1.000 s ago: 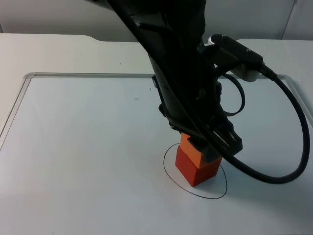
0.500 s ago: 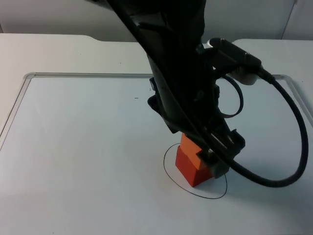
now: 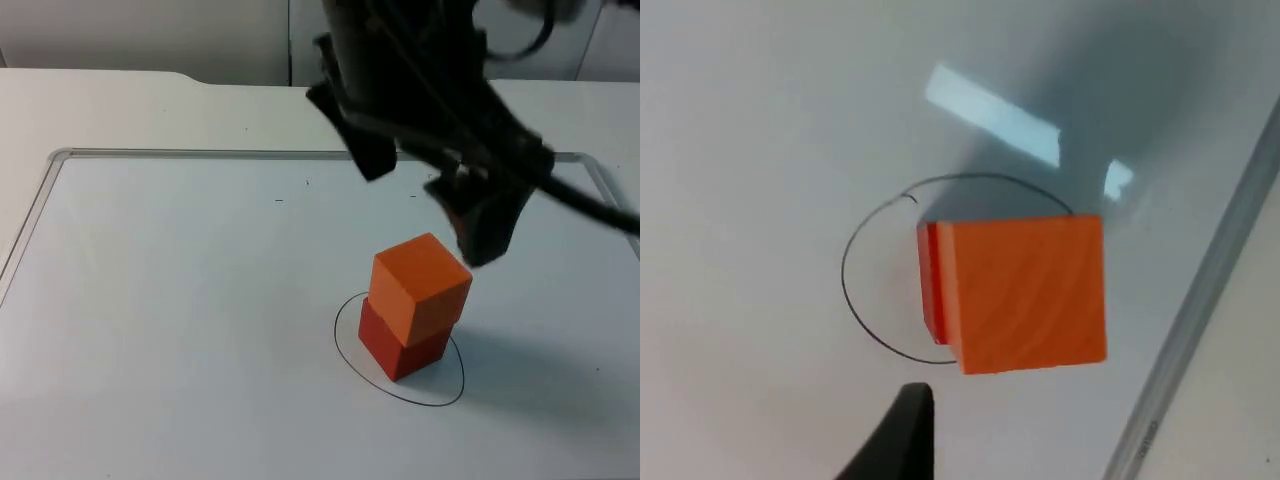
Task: Pick up one cube with the left hand and another cube with the right hand. First place the cube in the right hand at the target position, then stack the cube in the left hand on top.
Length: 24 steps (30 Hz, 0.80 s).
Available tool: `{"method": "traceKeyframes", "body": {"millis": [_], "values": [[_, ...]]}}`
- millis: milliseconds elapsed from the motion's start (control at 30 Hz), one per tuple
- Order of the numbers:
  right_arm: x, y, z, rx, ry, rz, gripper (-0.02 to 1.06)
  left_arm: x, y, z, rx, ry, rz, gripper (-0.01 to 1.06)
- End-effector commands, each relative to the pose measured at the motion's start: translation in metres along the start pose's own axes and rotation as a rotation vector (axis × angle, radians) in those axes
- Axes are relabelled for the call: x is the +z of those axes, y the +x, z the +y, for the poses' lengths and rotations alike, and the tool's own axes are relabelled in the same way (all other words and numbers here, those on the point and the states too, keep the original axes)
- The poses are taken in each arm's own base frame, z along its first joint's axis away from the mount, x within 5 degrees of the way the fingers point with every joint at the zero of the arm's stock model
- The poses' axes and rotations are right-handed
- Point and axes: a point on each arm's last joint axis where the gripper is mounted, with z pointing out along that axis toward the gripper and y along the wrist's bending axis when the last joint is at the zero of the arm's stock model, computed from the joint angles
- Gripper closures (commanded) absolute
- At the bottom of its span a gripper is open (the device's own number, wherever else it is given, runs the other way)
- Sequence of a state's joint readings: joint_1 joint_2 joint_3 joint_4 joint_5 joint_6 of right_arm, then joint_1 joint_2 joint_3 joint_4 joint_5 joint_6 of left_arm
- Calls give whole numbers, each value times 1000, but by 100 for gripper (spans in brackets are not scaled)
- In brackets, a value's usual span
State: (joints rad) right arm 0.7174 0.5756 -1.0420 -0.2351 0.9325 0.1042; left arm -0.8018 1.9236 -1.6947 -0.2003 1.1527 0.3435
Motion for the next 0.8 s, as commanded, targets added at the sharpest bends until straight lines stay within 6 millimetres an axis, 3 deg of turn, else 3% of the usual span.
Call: {"method": "traceKeyframes", "body": {"millis": [0,67,100,133,167,233,267,333,367,400,467,533,567,700,733,767], "values": [[0,-2,0,-12,-5,-32,22,-46,2,-9,5,-18,-91,0],[0,-3,1,-29,-6,-47,22,-73,7,-15,19,-40,-151,0],[0,-4,1,-37,-6,-54,22,-104,14,-22,34,-67,-230,0],[0,-5,1,-39,-7,-62,22,-114,17,-25,40,-78,-252,0],[0,-5,1,-41,-7,-64,22,-143,27,-32,53,-108,-316,0],[0,-5,1,-57,-7,-68,22,-149,29,-33,57,-114,-331,0],[0,-5,1,-66,-9,-68,22,-169,41,-40,66,-132,-379,0],[1,-3,2,-85,-12,-69,22,-192,63,-47,79,-179,-445,0],[2,-1,2,-87,-14,-74,22,-197,76,-51,81,-192,-472,0],[2,-1,2,-87,-14,-74,22,-197,76,-51,81,-192,-472,0],[3,7,3,-90,-17,-95,22,-200,102,-57,83,-219,-512,0],[5,18,5,-91,-24,-100,22,-194,132,-64,69,-224,-538,0],[5,18,5,-91,-24,-100,22,-194,132,-64,69,-224,-538,0],[5,38,9,-59,-64,-84,22,-177,189,-76,22,-220,-564,0],[5,38,9,-59,-64,-84,22,-177,189,-76,22,-220,-564,0],[4,43,10,-47,-76,-85,22,-175,204,-79,15,-220,-574,0]]}}
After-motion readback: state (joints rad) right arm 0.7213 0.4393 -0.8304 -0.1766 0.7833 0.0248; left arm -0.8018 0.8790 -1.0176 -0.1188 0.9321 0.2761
